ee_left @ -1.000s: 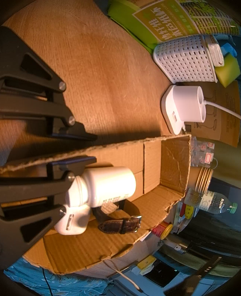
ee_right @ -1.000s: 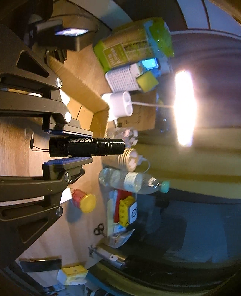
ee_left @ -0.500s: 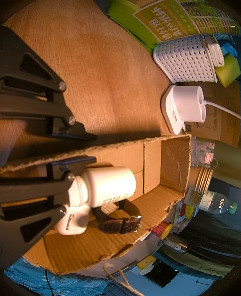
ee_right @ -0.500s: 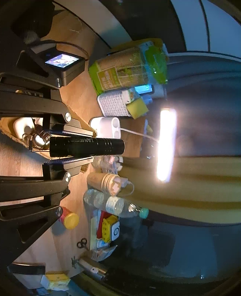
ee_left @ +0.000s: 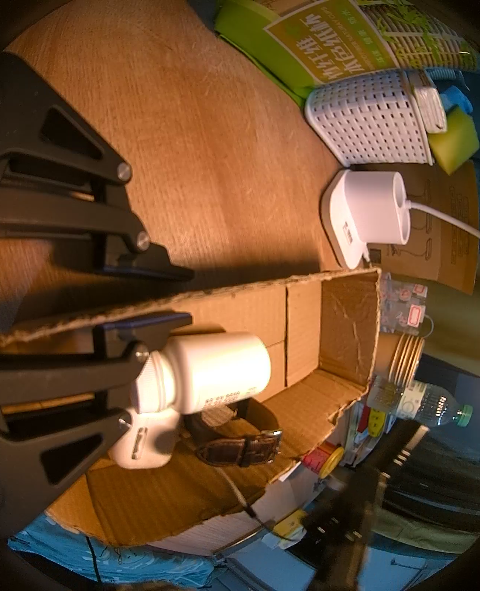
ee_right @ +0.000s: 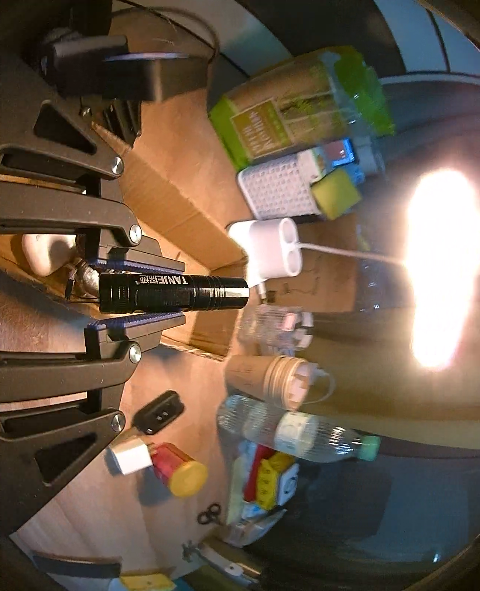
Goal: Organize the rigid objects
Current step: 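Lower the flashlight into the box and open the right tool, then move the right tool to the white charger cube, then close the right tool around the white charger cube, then lift the charger with the right tool and carry it over the box, then open the right tool to drop the charger into the box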
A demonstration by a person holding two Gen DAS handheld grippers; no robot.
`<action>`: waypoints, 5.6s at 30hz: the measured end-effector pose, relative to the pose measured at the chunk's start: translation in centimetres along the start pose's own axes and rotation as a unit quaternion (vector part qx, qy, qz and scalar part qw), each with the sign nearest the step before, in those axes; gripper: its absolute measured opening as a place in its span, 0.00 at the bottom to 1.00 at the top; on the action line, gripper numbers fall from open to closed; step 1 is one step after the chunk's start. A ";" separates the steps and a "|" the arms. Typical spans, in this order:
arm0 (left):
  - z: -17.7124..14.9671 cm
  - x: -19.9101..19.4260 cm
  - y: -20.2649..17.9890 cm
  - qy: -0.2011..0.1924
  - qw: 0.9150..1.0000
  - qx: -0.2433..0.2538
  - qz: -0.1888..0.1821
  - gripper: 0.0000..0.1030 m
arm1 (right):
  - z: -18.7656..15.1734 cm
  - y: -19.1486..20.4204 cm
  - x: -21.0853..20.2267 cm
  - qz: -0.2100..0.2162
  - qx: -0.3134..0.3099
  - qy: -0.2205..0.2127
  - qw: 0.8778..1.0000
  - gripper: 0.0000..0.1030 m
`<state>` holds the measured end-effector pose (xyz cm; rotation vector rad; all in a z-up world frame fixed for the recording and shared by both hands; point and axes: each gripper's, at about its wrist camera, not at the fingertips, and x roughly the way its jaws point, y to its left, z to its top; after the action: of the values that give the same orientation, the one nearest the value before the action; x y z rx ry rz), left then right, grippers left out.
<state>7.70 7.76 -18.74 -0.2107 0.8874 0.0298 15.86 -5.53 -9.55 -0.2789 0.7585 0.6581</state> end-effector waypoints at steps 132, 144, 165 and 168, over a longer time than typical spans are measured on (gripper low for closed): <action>0.0 0.1 -0.1 0.000 1.000 0.000 0.000 0.18 | 0.1 -8.3 -0.4 -0.101 0.031 -0.003 0.994 0.38; 0.0 0.1 -0.1 0.000 1.000 0.000 -0.001 0.18 | 2.1 -1.9 0.2 -0.047 -0.031 -0.012 0.998 0.38; -0.1 0.2 -0.6 0.001 1.000 0.001 -0.003 0.18 | 1.1 3.5 4.4 0.015 -0.086 0.044 0.995 0.32; -0.1 0.3 -0.6 0.001 1.000 0.001 -0.003 0.18 | 1.0 3.3 4.4 0.014 -0.085 0.044 0.995 0.32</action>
<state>7.88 7.15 -18.89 -0.2115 0.8888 0.0226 16.67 -0.52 -11.96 -0.4558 0.7929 0.7409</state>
